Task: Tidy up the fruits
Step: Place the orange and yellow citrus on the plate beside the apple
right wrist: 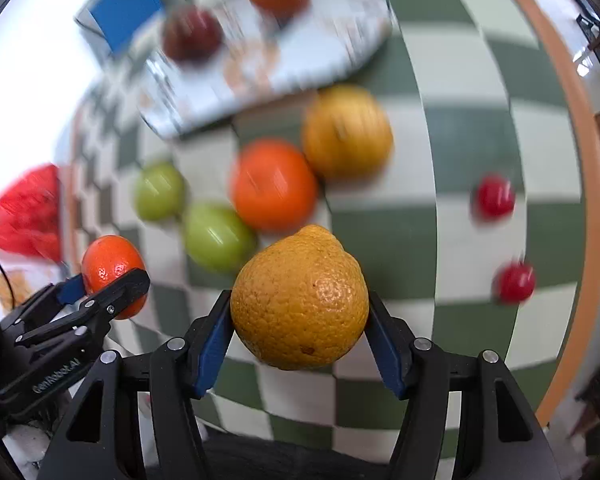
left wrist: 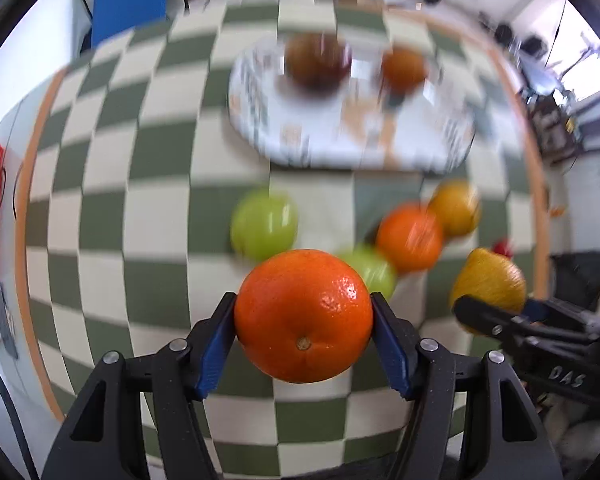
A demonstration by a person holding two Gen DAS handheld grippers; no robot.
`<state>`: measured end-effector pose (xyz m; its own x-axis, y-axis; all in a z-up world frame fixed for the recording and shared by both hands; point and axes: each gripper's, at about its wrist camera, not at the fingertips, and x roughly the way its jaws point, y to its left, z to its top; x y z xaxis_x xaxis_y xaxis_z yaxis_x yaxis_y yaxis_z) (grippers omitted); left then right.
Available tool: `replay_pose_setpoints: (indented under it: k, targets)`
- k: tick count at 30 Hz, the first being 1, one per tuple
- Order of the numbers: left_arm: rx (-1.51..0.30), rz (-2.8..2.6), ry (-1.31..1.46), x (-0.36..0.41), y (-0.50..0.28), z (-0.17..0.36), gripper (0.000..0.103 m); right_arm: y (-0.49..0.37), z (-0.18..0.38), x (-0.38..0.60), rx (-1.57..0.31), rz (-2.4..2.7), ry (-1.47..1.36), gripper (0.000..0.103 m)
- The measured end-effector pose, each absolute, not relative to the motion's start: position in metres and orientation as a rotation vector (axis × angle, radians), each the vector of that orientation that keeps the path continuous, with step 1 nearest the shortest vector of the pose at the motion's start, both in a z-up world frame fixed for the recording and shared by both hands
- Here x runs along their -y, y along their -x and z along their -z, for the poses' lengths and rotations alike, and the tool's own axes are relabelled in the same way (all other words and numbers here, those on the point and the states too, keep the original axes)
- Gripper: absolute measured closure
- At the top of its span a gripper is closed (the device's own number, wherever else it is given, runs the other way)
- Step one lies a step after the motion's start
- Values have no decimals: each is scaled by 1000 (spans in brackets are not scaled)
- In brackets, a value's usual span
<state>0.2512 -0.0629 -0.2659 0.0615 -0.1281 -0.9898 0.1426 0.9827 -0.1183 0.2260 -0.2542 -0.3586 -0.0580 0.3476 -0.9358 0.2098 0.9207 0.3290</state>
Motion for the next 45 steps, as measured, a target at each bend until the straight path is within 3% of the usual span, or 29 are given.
replay_pose_setpoints:
  k: [5, 11, 26, 29, 31, 35, 45]
  targets:
    - [-1501, 178, 82, 59, -342, 261, 41, -301, 327, 254, -1521, -124, -442, 37]
    - [-1665, 141, 174, 48, -408, 321, 41, -375, 363, 231, -1530, -123, -417, 37]
    - [-1755, 150, 225, 55, -425, 357, 40, -411, 430, 209, -1594, -218, -381, 33]
    - [-1746, 160, 208, 57, -424, 356, 34, -410, 428, 210, -1601, -222, -373, 25]
    - [-1725, 170, 216, 57, -424, 351, 16, -408, 425, 211, -1602, -221, -353, 25]
    - [-1681, 162, 185, 57, -422, 335, 15, -397, 409, 218, -1583, -201, -303, 9]
    - [-1506, 56, -23, 56, -392, 291, 15, -369, 371, 244, -1507, -12, -194, 6]
